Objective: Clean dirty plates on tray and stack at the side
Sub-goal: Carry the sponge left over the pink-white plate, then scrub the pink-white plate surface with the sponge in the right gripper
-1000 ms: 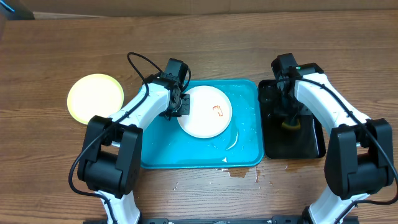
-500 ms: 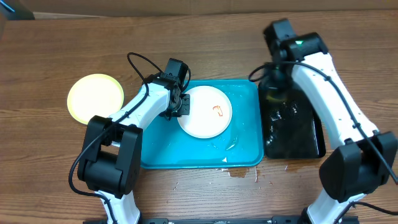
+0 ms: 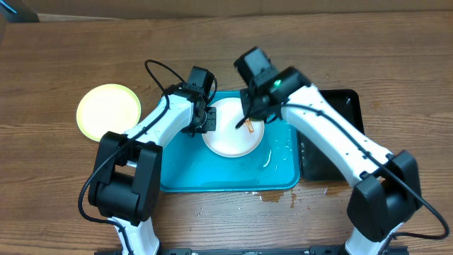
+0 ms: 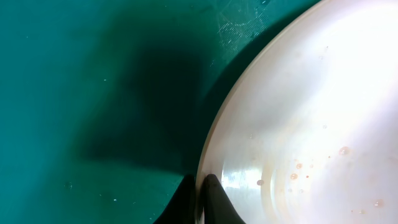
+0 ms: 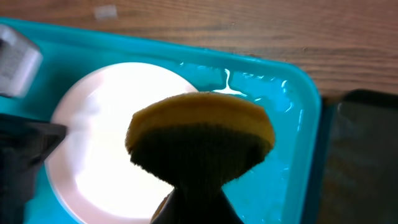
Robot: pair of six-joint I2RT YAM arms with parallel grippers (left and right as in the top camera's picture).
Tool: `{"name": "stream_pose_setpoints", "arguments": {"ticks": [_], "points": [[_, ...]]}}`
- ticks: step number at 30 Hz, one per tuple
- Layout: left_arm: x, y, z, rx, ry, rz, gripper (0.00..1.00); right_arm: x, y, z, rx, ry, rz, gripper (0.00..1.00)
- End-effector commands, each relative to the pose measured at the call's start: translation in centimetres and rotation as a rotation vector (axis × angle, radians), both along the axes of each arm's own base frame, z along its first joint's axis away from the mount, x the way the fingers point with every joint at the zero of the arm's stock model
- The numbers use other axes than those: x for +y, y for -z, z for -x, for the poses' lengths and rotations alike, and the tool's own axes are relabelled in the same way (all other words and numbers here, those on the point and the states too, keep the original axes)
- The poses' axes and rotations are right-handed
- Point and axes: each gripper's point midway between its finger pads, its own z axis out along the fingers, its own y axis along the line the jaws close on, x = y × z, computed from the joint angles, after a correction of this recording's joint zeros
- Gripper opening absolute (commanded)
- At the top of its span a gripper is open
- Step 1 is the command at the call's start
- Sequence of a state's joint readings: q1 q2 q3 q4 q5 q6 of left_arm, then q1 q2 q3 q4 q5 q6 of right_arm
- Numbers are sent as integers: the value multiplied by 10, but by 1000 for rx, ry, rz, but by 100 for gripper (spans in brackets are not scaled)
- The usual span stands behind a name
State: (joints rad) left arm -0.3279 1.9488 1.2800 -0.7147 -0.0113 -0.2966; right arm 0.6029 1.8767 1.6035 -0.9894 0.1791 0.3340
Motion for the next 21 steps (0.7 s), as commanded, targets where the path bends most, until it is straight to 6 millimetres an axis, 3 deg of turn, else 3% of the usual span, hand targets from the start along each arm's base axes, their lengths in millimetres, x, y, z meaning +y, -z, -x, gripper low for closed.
{"name": "stream_pose_setpoints", "arguments": {"ticks": [1,4,8,16,21], "points": [[-2,5,5,21,5,-2,5,-8,20,5,-37,-1,83,4],[-2,5,5,21,5,-2,5,-11,40,7,-58,3,107,4],[-2,5,5,20,4,-1,5,0,58,10,-51,-19,36,4],[-2,5,5,22,5,1,5,8,63,6,-67,-21,-8,4],[-2,5,5,22,5,2,5,6,81,8,-42,-22,11,4]]}}
